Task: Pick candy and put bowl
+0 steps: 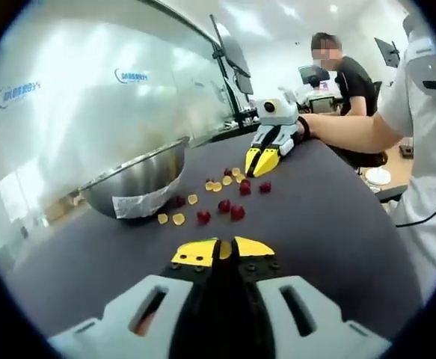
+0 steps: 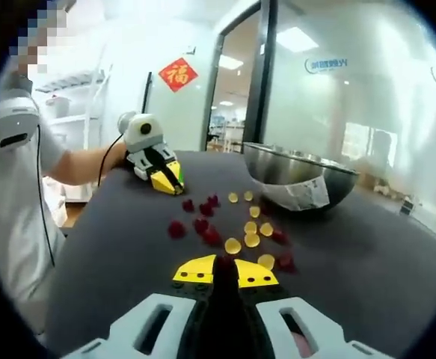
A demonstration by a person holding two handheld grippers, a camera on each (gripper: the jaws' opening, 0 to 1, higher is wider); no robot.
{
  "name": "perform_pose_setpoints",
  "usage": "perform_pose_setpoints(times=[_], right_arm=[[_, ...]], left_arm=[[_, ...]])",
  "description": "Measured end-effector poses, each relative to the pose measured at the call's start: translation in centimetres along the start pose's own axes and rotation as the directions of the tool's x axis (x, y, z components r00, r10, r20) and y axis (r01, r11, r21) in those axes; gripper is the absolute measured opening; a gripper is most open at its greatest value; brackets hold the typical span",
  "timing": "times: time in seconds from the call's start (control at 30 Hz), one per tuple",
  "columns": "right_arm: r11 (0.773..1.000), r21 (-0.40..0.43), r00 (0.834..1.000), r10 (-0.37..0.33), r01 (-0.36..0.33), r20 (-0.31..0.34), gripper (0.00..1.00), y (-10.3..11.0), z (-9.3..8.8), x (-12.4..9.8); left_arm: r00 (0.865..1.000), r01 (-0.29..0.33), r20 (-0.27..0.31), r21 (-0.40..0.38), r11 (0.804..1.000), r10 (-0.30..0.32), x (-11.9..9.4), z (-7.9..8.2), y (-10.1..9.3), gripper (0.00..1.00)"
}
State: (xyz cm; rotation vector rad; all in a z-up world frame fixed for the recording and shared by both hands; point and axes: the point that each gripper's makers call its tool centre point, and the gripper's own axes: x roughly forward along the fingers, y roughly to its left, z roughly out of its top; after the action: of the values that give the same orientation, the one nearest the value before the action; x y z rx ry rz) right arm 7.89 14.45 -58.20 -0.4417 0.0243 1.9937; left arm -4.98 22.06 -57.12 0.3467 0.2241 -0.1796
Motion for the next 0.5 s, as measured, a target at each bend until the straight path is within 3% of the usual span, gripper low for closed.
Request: perform_pose_setpoints(times=[0.17,0.23,0.3,0.33,0.37,0.4,0.43,0.5], right_arm=[[1.0,-0.028,1.0,-0.012,0.013,0.006,0.04,-0.2,0.1,-0.1],[0.997,-0.054,0.998,-0.058,0.058,0.001,0.03,-1.3,0.1,-0.6],[0.996,-0.012,0.995,-0.092,0.093,0.031,0.03,-2.2,0.8,-1.0],[0.995,0.012,0.992,-0.1,0.1,0.082,0.03,-2.5,1.9,-1.2],[0.994,0.052,0.983,-0.098,0.091,0.154,0.03,-2.7,3.5,-1.5],[0.993,0.091,0.972,-0.099,0.081,0.215,0.03,-3.1,5.2,-1.7],[0.991,0.09,0.958,-0.123,0.102,0.261,0.03,-4.0,6.8,-1.9],[0.974,0.048,0.935,-0.225,0.221,0.272,0.03,-6.8,9.5,-1.8]], left_arm=[[1.0,-0.007,0.003,0.017,1.0,0.007,0.0,0.2,0.0,0.03],[1.0,-0.005,0.006,0.02,1.0,0.005,0.0,0.3,0.1,0.03],[1.0,-0.004,0.009,0.036,0.999,0.004,-0.2,0.6,0.5,0.03],[0.999,-0.021,0.047,0.019,1.0,0.02,-0.4,1.5,1.2,0.03],[0.992,-0.023,0.126,-0.058,0.998,0.03,-0.5,3.1,2.0,0.03],[0.98,-0.023,0.192,-0.124,0.992,0.047,-0.7,4.6,3.1,0.03],[0.967,-0.071,0.231,-0.153,0.986,0.106,-0.7,6.1,5.2,0.03],[0.957,-0.139,0.238,-0.138,0.981,0.169,-0.2,7.7,8.0,0.03]])
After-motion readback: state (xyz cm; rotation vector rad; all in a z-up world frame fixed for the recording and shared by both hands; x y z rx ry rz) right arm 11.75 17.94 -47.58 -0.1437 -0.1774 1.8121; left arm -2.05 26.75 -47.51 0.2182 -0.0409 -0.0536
